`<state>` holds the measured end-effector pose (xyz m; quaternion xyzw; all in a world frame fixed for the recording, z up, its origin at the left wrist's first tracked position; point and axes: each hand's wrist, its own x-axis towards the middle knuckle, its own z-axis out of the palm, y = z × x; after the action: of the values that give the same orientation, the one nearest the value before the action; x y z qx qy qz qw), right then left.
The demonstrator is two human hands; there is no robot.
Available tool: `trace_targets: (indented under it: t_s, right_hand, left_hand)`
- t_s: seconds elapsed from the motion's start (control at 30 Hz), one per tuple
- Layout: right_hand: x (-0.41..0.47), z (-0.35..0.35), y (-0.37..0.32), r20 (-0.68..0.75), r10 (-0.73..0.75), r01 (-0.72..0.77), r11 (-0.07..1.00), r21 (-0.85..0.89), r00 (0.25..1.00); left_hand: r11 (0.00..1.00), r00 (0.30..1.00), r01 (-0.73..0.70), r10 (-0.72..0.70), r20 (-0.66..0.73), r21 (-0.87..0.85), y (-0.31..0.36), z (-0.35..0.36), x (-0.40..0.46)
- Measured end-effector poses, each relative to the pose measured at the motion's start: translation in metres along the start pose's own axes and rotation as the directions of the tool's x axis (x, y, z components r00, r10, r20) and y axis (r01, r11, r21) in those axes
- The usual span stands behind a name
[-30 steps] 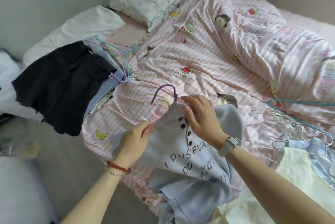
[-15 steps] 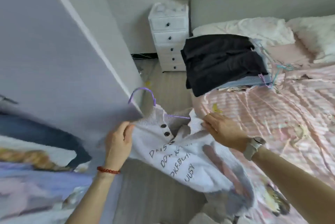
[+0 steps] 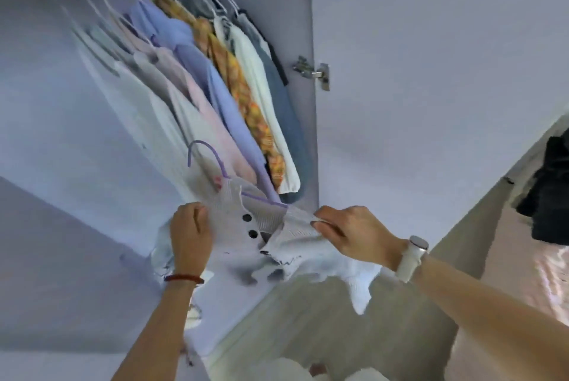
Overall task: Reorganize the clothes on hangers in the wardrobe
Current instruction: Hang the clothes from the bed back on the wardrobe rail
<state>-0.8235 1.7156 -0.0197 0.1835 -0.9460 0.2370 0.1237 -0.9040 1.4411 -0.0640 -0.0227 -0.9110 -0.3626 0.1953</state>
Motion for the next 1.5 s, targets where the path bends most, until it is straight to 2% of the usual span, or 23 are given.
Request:
trace_targets:
  t_s: [0.17, 0.27, 0.37, 0.47, 0.53, 0.6, 0.7, 0.77, 0.87, 0.93, 1.03, 1.13, 1.3, 1.5]
  right_hand:
    - [0.057, 0.018, -0.058, 0.075, -0.167, 0.163, 0.985, 0.053, 0.983]
    - [0.088, 0.027, -0.091, 0.021, -0.257, 0.254, 0.963, 0.091, 0.966]
    - [0.122, 0.034, -0.118, -0.034, -0.292, 0.294, 0.947, 0.131, 0.956]
    - [0.154, 0.042, -0.137, -0.006, -0.238, 0.233, 0.948, 0.215, 0.971]
    - [0.173, 0.047, -0.146, -0.025, -0.177, 0.177, 0.948, 0.266, 0.984]
    - [0.193, 0.049, -0.156, -0.052, -0.11, 0.121, 0.94, 0.32, 0.993]
    - [0.228, 0.046, -0.168, -0.12, -0.024, 0.068, 0.924, 0.376, 0.992]
    - [0.253, 0.044, -0.174, -0.187, 0.007, 0.076, 0.9, 0.43, 0.982]
    - [0.291, 0.041, -0.183, -0.264, 0.032, 0.102, 0.873, 0.477, 0.964]
    - [0.318, 0.042, -0.188, -0.321, 0.062, 0.1, 0.88, 0.464, 0.945]
    - [0.35, 0.045, -0.196, -0.313, 0.099, 0.044, 0.906, 0.422, 0.945]
    - [0.373, 0.052, -0.192, -0.19, 0.114, -0.048, 0.946, 0.321, 0.975]
    - [0.379, 0.072, -0.178, -0.026, 0.123, -0.112, 0.959, 0.261, 0.992]
    - [0.372, 0.079, -0.17, -0.061, 0.084, -0.065, 0.961, 0.27, 0.995]
  left_hand:
    - [0.989, 0.97, 0.145, -0.148, -0.192, -0.025, -0.047, -0.059, -0.008]
    - [0.981, 0.941, 0.195, -0.193, -0.278, -0.02, -0.063, -0.092, -0.009]
    - [0.966, 0.898, 0.254, -0.256, -0.357, -0.055, -0.066, -0.118, 0.004]
    - [0.962, 0.869, 0.255, -0.271, -0.414, -0.094, -0.057, -0.138, 0.024]
    - [0.97, 0.855, 0.224, -0.241, -0.46, -0.092, -0.045, -0.151, 0.038]
    - [0.986, 0.835, 0.164, -0.152, -0.529, -0.025, -0.03, -0.166, 0.053]
    - [0.988, 0.778, 0.067, 0.035, -0.627, 0.139, 0.005, -0.189, 0.079]
    - [0.956, 0.724, 0.017, 0.192, -0.663, 0.294, 0.029, -0.203, 0.098]
    - [0.862, 0.67, -0.016, 0.386, -0.634, 0.507, 0.056, -0.218, 0.125]
    - [0.8, 0.663, 0.012, 0.442, -0.604, 0.6, 0.066, -0.226, 0.145]
    - [0.744, 0.715, 0.081, 0.42, -0.558, 0.664, 0.067, -0.233, 0.171]
    - [0.736, 0.769, 0.141, 0.34, -0.542, 0.663, 0.057, -0.231, 0.185]
    - [0.696, 0.753, 0.16, 0.372, -0.543, 0.7, 0.044, -0.229, 0.192]
    - [0.688, 0.754, 0.162, 0.376, -0.538, 0.708, 0.041, -0.229, 0.193]
